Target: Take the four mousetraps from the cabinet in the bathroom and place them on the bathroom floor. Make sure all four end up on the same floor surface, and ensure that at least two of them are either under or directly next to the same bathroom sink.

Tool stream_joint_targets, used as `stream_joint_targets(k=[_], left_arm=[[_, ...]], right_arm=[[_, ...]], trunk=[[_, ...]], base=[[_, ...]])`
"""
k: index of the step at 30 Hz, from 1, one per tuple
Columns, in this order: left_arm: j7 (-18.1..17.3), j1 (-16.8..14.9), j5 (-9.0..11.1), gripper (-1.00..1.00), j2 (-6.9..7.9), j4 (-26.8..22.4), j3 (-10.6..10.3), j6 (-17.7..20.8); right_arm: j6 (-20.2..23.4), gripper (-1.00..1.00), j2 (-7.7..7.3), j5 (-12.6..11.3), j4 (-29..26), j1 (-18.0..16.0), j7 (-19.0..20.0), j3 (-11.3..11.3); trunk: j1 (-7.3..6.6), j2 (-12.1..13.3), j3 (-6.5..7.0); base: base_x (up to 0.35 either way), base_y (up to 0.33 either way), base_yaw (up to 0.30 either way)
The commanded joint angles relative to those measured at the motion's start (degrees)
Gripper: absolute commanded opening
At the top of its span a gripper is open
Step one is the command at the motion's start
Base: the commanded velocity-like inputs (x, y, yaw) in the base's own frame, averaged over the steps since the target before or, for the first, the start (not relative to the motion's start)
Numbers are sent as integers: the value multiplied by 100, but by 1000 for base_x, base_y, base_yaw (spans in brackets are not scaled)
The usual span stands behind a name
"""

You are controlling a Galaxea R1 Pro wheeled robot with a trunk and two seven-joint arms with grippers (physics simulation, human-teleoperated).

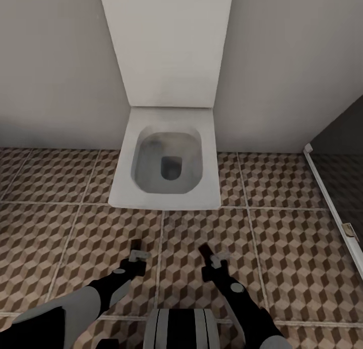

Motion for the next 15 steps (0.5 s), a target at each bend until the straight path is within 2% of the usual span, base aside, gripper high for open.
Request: stream_joint_targets(k=[1, 6, 9, 15], left_arm=[[46, -2, 16, -100, -17, -13, -49, -9], [44, -5, 11, -100, -52, -13, -58, 2], [44, -4, 8, -100, -61, -19, -75, 6], [37, -3, 7, -100, -64, -33, -86, 7]], right_arm=[[28, -100, 31, 52, -2, -18, 16, -11], [146, -100, 98, 72, 156, -206, -72, -11], [165, -100, 105, 168, 677, -457, -154, -11], [153, -100, 103, 204, 910, -557, -144, -11]], trunk=[[-1, -1, -3], [-1, -1, -3], [-1, -1, -3], [-1, -1, -3]], base=[[0, 0, 0], [0, 0, 0], [0, 0, 0], [0, 0, 0]])
